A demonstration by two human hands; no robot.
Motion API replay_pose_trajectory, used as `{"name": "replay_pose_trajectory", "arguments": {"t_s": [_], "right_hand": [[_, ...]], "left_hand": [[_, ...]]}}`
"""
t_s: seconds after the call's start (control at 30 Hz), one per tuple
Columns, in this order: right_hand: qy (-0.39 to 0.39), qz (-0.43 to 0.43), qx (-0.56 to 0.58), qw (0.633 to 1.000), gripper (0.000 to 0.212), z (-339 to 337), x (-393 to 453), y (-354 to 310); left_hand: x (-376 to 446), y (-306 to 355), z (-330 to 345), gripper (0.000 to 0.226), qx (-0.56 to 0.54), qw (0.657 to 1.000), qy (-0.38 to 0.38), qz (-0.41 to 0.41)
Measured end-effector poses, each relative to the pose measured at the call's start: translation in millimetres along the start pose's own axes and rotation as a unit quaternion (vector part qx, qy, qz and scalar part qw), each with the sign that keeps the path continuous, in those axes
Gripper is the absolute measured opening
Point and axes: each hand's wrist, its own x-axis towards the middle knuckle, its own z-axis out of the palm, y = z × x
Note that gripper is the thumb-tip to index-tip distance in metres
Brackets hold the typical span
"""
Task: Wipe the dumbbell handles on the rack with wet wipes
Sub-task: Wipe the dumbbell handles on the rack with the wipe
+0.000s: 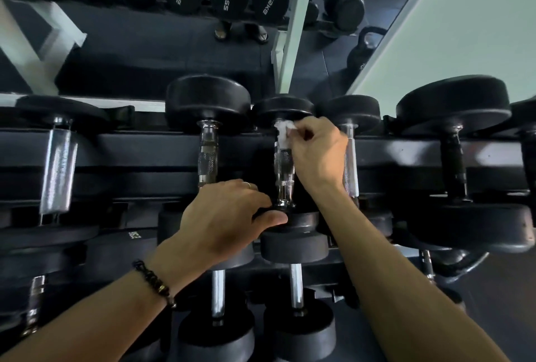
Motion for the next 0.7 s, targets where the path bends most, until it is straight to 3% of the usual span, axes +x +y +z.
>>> {"name": "replay_pose_trajectory", "arguments": {"t_s": [0.2, 0.33, 0.43, 0.6, 0.7], "right_hand": [[-0.122, -0.011, 0.003, 0.992, 0.005, -32.3, -38.0, 15.9], [-0.069, -0.011, 0.016, 0.997, 0.009, -16.1, -8.1, 7.0], [-0.048, 0.002, 0.007, 0.999, 0.007, -9.5, -2.1, 5.4], [-0.198, 0.028, 0.012, 0.98, 0.011, -40.5, -36.7, 20.0], [-0.193, 0.012, 0.007, 0.981, 0.009, -39.8, -22.7, 18.5]], "left_hand": [[-0.7, 2.2, 0.6, 0.069, 0.0, 1.0, 0.002, 0.005], [-1.2, 2.0, 2.0, 0.086, -0.007, 1.0, 0.015, -0.002], [-1.2, 0.8, 4.7, 0.086, -0.009, 1.0, 0.026, 0.001], [-1.0, -1.2, 9.0, 0.078, -0.015, 0.998, 0.059, 0.006], [-2.1, 0.0, 8.6, 0.08, -0.025, 0.998, 0.062, 0.004]]}}
